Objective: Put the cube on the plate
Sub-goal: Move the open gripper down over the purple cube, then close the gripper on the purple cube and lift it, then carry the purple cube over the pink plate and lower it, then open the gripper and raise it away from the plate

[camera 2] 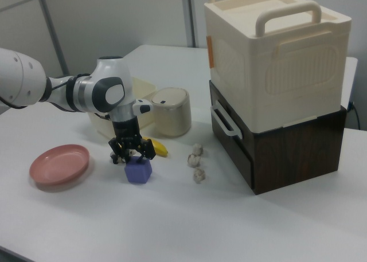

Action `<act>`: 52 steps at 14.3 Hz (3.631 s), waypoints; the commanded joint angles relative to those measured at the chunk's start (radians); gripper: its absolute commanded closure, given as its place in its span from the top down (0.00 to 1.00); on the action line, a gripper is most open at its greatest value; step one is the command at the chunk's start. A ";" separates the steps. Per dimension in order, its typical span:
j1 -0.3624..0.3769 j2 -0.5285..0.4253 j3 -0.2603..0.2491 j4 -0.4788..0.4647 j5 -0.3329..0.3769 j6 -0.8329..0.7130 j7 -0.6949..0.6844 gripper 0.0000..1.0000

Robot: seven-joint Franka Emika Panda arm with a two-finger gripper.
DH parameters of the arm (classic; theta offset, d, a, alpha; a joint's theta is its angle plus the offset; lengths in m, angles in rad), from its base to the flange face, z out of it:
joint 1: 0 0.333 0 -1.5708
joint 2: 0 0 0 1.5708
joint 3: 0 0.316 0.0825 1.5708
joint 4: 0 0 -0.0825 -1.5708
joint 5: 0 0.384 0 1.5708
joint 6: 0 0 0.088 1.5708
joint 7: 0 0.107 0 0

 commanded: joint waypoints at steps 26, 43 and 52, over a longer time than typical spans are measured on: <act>-0.017 0.007 -0.038 0.030 -0.100 -0.020 0.039 0.00; 0.462 -0.052 -0.041 0.058 0.046 -0.094 0.453 0.27; 0.335 -0.134 -0.023 0.197 0.047 -0.301 0.467 1.00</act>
